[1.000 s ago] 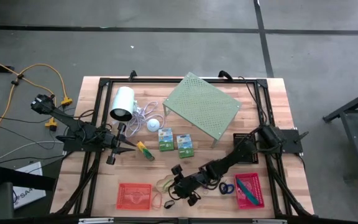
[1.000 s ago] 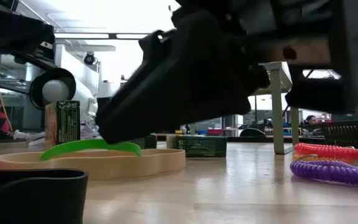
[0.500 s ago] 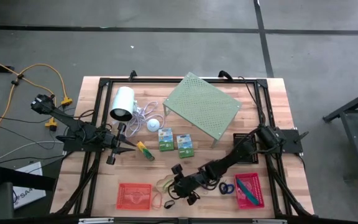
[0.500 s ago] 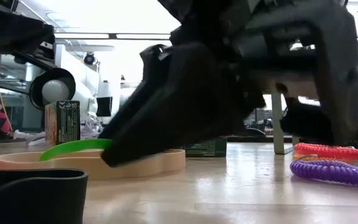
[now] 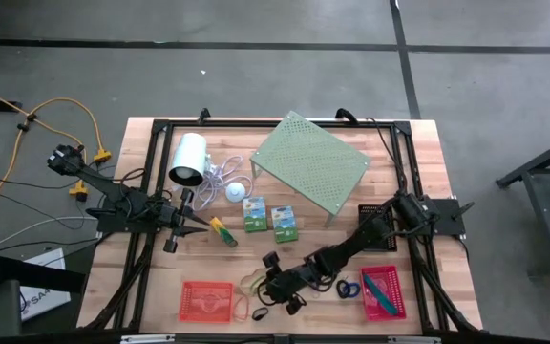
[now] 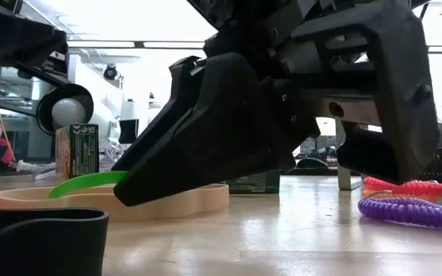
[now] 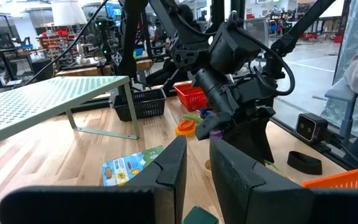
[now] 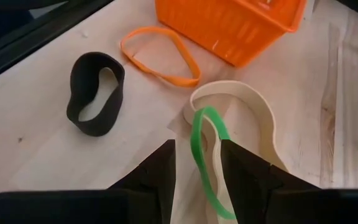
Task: Pick & Place Office Desk Supplies
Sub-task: Put the green rubber band into the red bin
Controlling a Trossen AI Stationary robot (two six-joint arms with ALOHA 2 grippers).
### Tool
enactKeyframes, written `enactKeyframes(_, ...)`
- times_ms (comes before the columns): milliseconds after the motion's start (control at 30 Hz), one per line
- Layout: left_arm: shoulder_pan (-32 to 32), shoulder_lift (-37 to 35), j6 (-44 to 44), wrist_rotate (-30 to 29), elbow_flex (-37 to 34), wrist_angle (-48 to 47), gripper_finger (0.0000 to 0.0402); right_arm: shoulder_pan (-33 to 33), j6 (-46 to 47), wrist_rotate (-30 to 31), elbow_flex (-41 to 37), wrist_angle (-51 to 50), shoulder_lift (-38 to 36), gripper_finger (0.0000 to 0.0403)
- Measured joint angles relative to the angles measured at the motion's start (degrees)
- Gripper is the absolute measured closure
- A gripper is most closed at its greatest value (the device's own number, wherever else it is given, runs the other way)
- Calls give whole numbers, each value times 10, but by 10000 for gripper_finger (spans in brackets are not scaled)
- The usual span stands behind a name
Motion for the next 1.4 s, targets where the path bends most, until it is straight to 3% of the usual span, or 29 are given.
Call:
enactKeyframes(533,0,0,0,0,0,0,337,0,0,0,0,-2,0,396)
enactKeyframes(933,0,0,0,0,0,0,337,0,-4,5,0,0,-3,401)
enactKeyframes(1400,0,0,0,0,0,0,337,25,-57,86,0,-35,-91,401)
